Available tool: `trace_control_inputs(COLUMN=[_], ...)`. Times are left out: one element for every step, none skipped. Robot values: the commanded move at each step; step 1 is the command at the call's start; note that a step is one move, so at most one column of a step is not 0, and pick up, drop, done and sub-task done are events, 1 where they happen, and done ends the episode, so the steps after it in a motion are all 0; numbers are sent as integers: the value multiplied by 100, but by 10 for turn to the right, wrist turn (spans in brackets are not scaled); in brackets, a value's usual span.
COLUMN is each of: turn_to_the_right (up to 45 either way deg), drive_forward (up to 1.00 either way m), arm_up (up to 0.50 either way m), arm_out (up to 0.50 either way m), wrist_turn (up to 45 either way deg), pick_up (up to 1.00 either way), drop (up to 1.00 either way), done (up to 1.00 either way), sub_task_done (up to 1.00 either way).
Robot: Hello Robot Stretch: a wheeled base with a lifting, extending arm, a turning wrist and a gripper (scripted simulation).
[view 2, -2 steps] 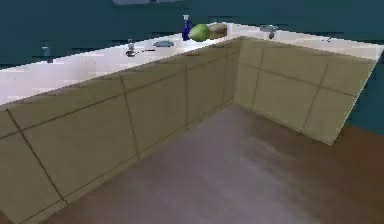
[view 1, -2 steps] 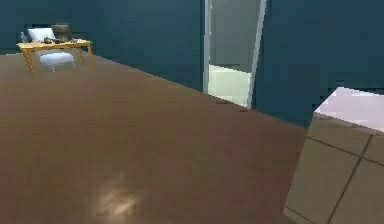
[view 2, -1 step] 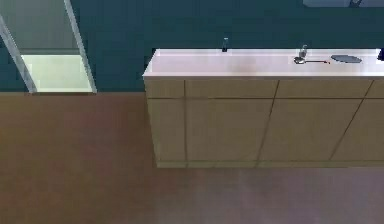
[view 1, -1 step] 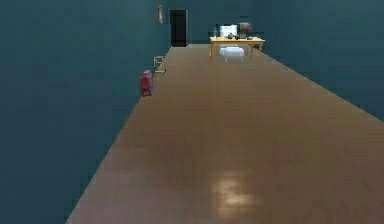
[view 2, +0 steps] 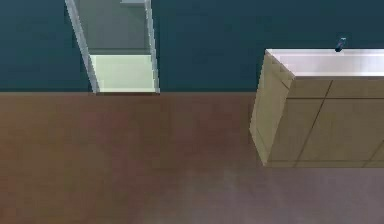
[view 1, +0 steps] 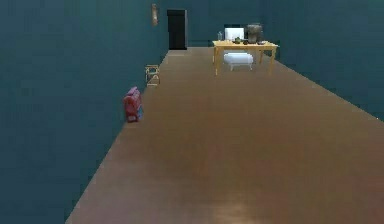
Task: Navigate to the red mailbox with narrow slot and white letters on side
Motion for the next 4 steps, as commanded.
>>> trace_control_inputs(turn_to_the_right=[-30, 0, 0, -120], drive_forward=[0, 100, 100, 0], arm_up=[0, 0, 0, 0], arm_out=[0, 0, 0, 0], wrist_turn=[0, 0, 0, 0], pick_up=[0, 0, 0, 0], drop=[0, 0, 0, 0], done=[0, 0, 0, 0], sub_task_done=[0, 0, 0, 0])
